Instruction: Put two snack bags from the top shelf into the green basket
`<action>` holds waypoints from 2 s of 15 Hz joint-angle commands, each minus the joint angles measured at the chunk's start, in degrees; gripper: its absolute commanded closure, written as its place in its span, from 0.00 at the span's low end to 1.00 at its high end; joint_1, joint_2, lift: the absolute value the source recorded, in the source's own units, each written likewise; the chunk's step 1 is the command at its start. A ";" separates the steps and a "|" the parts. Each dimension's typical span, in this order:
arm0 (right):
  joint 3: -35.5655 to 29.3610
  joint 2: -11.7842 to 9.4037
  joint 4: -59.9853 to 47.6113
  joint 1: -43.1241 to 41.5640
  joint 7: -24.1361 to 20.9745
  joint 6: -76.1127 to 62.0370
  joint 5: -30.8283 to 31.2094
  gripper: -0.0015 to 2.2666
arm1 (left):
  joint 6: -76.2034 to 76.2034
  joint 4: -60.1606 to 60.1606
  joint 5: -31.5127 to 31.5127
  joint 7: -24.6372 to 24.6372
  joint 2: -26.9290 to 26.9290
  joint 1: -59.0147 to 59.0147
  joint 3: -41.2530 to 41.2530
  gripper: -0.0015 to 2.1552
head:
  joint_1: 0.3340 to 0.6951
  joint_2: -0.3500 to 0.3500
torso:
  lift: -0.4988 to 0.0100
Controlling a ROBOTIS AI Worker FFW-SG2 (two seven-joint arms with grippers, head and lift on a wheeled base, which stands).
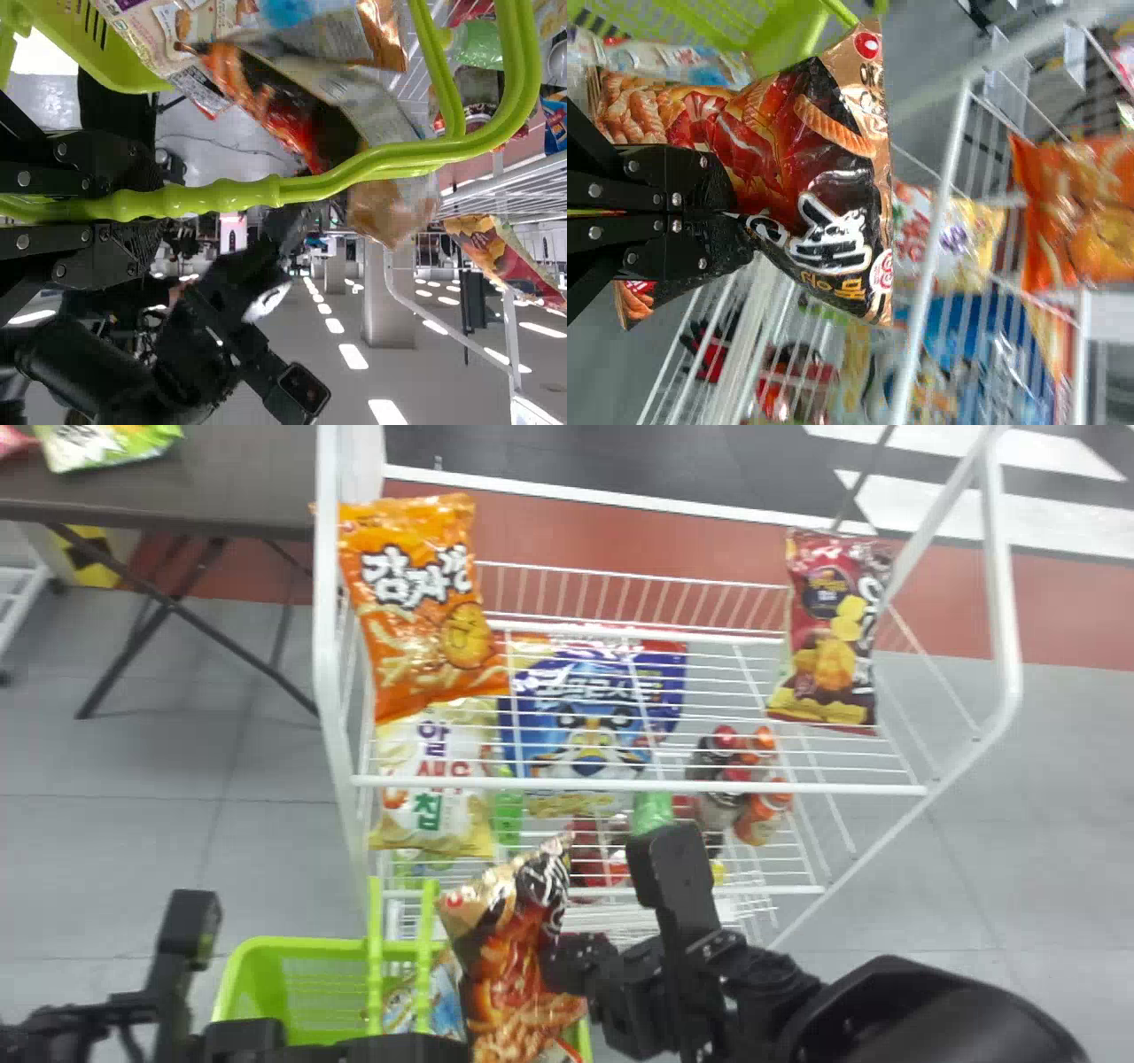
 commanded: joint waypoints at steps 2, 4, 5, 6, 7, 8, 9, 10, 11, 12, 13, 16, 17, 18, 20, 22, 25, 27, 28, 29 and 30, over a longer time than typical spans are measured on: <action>6.72 0.52 7.35 0.43 0.18 -5.88 -0.43 0.94 | 0.10 -0.77 0.66 0.00 0.00 0.55 0.00 1.00 | 1.00 0.39 | 0.98; 9.89 1.14 10.87 0.43 0.44 -9.22 -1.13 0.94 | -0.08 -0.68 0.66 0.00 -0.18 0.46 -0.09 1.00 | 1.00 0.46 | 0.98; 10.77 2.11 12.98 0.25 0.88 -11.15 -1.13 0.94 | -0.08 -0.68 0.84 -0.18 -0.18 0.46 -0.18 1.00 | 1.00 0.50 | 0.98; 12.08 2.46 15.35 -0.45 1.67 -12.91 -1.13 0.94 | 0.10 -0.68 1.28 -0.53 -0.18 0.37 0.00 1.00 | 1.00 0.59 | 0.98; 13.40 2.46 17.90 -0.98 2.11 -17.13 -1.13 0.94 | 0.10 -0.51 3.56 -0.88 -0.09 0.37 0.26 1.00 | 1.00 0.62 | 0.98; 14.37 2.63 20.01 -1.42 3.17 -22.40 -1.13 0.94 | 0.45 -0.59 4.18 -0.88 -0.09 0.37 0.44 1.00 | 1.00 0.65 | 0.98; 15.86 2.81 21.15 -2.12 3.08 -23.28 -0.34 0.87 | 0.27 -0.59 4.18 -0.88 -0.09 0.28 0.44 1.00 | 1.00 0.69 | 0.98; 16.04 3.07 21.33 -1.95 2.99 -25.57 0.36 0.49 | 0.27 -0.51 4.18 -0.79 -0.09 0.28 0.79 1.00 | 1.00 0.72 | 0.98; 16.04 2.98 20.19 -1.42 2.64 -25.74 2.91 0.02 | 0.27 -0.42 4.09 -0.88 -0.09 0.28 0.97 1.00 | 1.00 0.77 | 0.98; 15.95 2.63 17.99 -0.28 1.06 -25.74 8.09 0.00 | 0.10 -0.16 4.09 -0.88 -0.09 0.28 1.14 1.00 | 1.00 0.79 | 0.98; 14.90 1.93 16.41 1.04 -0.08 -28.03 11.52 0.00 | 0.10 0.11 4.09 -0.97 -0.18 0.37 1.67 1.00 | 1.00 0.79 | 0.98; 8.13 1.40 15.09 3.94 2.29 -37.69 10.73 0.03 | 0.10 0.37 4.18 -1.41 -0.18 0.81 3.16 1.00 | 1.00 0.67 | 0.98; 6.11 1.49 14.82 5.26 3.52 -42.44 10.03 0.03 | -0.08 0.37 4.18 -1.32 -0.26 0.81 3.16 1.00 | 1.00 0.65 | 0.98; 3.65 1.49 14.74 6.58 4.75 -48.42 8.97 0.03 | -0.08 0.37 4.09 -1.32 -0.35 0.81 3.07 1.00 | 1.00 0.62 | 0.98; 0.31 2.19 14.82 7.81 4.75 -54.04 8.62 0.03 | -0.08 0.46 4.09 -1.32 -0.35 0.81 3.16 1.00 | 1.00 0.55 | 0.98; -2.95 3.34 18.52 8.43 4.57 -67.58 8.80 0.03 | -0.08 0.46 4.09 -1.32 -0.35 0.99 3.25 1.00 | 1.00 0.50 | 0.98; -6.99 5.97 27.83 7.90 3.43 -86.21 8.97 0.03 | -0.08 0.46 4.09 -1.32 -0.35 0.99 3.25 1.00 | 1.00 0.39 | 0.98; -8.66 6.85 31.44 7.90 2.99 -89.90 8.53 0.03 | -0.08 0.55 4.09 -1.23 -0.35 0.99 3.25 1.00 | 1.00 0.32 | 0.98; -9.27 7.20 32.58 8.25 2.73 -90.96 8.45 0.03 | -0.08 0.46 4.00 -1.23 -0.35 0.99 3.25 1.00 | 1.00 0.30 | 0.98; -10.06 7.99 33.72 8.69 2.38 -92.54 8.36 0.03 | -0.08 0.46 4.00 -1.14 -0.35 0.99 3.25 1.00 | 1.00 0.25 | 0.98; -11.03 8.52 34.51 9.13 2.38 -93.42 8.01 0.03 | -0.08 0.46 4.00 -1.14 -0.35 0.99 3.25 1.00 | 1.00 0.23 | 0.98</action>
